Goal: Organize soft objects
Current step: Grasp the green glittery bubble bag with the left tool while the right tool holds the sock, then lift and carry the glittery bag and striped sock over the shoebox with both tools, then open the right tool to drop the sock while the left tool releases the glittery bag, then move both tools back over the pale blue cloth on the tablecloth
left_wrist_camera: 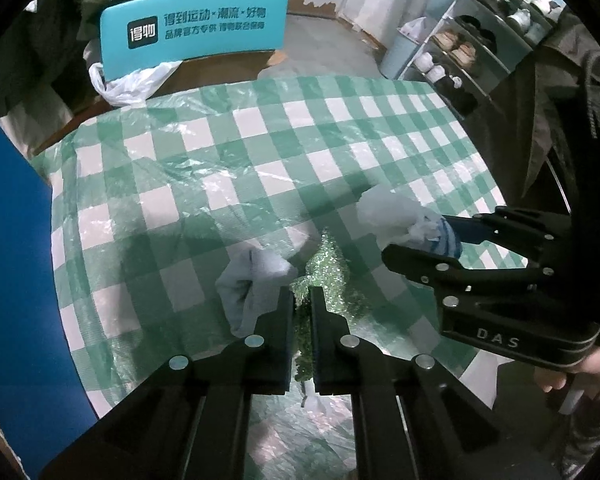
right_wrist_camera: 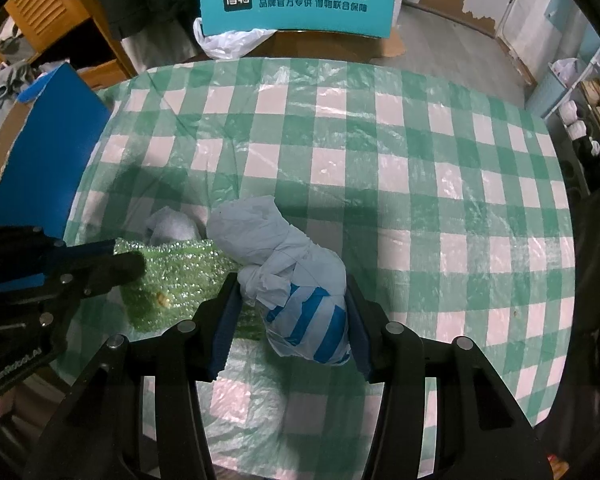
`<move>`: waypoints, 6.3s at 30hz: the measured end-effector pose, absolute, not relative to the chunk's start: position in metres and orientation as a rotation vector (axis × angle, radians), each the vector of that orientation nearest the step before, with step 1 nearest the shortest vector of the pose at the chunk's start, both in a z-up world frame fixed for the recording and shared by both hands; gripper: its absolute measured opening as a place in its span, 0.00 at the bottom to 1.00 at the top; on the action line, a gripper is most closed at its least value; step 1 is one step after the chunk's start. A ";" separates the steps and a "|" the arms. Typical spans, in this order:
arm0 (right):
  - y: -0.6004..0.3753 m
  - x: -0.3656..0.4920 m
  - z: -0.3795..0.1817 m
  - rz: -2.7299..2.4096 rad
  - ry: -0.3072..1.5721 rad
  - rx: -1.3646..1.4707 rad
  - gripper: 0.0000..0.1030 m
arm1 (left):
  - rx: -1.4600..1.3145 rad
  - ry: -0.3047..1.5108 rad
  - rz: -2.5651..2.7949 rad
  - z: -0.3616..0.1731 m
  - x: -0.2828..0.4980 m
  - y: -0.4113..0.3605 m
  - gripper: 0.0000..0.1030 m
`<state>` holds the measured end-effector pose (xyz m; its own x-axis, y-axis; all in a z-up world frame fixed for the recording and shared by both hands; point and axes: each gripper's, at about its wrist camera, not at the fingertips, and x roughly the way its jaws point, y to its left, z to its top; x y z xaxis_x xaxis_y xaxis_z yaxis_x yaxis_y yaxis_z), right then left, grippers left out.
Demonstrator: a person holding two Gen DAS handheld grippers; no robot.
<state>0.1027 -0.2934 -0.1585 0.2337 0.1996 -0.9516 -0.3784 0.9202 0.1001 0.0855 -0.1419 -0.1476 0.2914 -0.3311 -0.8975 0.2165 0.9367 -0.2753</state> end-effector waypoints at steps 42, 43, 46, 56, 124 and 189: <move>-0.267 0.074 -0.067 0.464 1.073 -0.126 0.48 | -0.047 0.934 -0.278 -0.030 0.045 -0.102 0.06; -0.266 0.074 -0.066 0.466 1.070 -0.126 0.48 | -0.050 0.929 -0.276 -0.028 0.043 -0.100 0.06; -0.264 0.072 -0.061 0.473 1.060 -0.125 0.48 | -0.051 0.911 -0.264 -0.022 0.039 -0.092 0.06; -0.239 0.064 -0.042 0.527 1.021 -0.138 0.48 | -0.075 0.883 -0.238 -0.007 0.026 -0.067 0.06; 0.002 0.039 -0.054 0.824 1.079 -0.377 0.48 | -0.195 0.889 0.131 -0.021 -0.029 0.123 0.06; -0.137 0.067 -0.054 0.596 1.126 -0.176 0.73 | -0.104 0.980 -0.014 -0.039 0.003 0.021 0.65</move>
<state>0.0668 -0.1370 -0.0535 0.2946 0.3586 -0.8858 -0.5309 0.8321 0.1603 0.0033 0.0206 -0.0387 0.5572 -0.0591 -0.8283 -0.0347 0.9949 -0.0943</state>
